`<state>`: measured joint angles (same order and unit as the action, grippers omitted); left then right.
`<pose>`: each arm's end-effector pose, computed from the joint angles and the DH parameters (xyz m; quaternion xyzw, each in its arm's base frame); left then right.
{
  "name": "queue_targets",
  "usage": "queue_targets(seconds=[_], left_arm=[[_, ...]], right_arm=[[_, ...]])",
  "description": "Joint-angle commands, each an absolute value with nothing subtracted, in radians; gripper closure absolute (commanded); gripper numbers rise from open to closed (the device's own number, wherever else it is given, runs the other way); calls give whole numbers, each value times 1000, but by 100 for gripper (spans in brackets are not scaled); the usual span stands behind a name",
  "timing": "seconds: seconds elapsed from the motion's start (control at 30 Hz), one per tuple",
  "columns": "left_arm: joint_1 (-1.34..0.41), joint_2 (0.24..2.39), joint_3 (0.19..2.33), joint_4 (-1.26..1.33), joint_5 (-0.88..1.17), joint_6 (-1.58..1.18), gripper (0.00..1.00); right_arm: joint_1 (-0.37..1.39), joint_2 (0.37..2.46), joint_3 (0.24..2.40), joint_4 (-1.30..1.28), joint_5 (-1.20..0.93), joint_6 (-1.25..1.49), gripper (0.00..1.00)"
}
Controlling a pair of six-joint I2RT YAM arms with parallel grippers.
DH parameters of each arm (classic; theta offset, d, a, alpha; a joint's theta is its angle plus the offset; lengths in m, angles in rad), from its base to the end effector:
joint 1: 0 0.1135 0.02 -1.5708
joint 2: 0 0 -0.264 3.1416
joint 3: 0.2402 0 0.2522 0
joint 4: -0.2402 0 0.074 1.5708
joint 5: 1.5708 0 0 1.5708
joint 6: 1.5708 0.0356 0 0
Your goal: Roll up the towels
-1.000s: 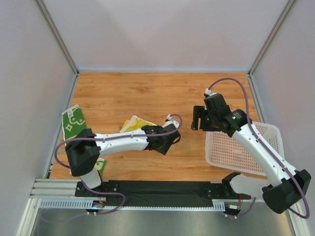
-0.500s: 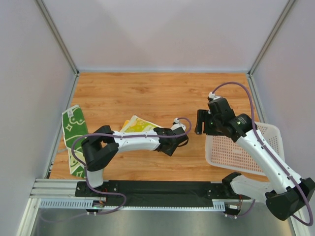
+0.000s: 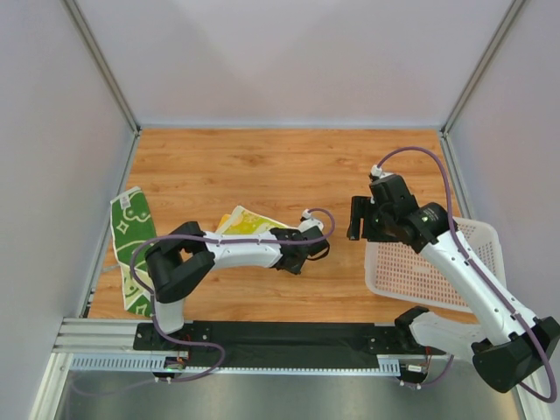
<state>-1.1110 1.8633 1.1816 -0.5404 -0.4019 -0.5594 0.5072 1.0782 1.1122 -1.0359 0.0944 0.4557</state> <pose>0.1725 -0.3170 0.1582 0.2295 0.9380 0.0059 0.2598 0.1737 0.0927 0.3222 -0.0114 0.9588 0.0897 0.2694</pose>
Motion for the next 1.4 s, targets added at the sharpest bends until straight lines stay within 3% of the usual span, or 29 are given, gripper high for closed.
queue_targets(seconds=[0.0, 0.1, 0.2, 0.37, 0.53, 1.1, 1.3, 1.37], left_arm=[[-1094, 1875, 1112, -502, -388, -574, 66], [-1094, 1855, 1075, -463, -365, -561, 82], [-1094, 1797, 1068, -451, -315, -555, 89], [-1094, 1680, 1054, -449, -259, -577, 90], [-1094, 1598, 1046, -459, -241, -591, 91], [-1094, 1505, 976, -436, -215, -635, 91], [-1094, 1508, 974, -430, -206, -638, 91], [-1094, 1506, 974, -428, -206, -638, 91]], right_arm=[[503, 1072, 1141, -1037, 83, 454, 29], [500, 1074, 1143, -1022, 48, 454, 29], [454, 1097, 1117, -962, -139, 465, 25], [341, 1176, 1033, -825, -516, 561, 20], [342, 1330, 1002, -715, -624, 652, 19], [476, 1735, 1057, -506, -592, 753, 19], [488, 1799, 1077, -468, -561, 772, 26], [488, 1813, 1086, -468, -558, 770, 35]])
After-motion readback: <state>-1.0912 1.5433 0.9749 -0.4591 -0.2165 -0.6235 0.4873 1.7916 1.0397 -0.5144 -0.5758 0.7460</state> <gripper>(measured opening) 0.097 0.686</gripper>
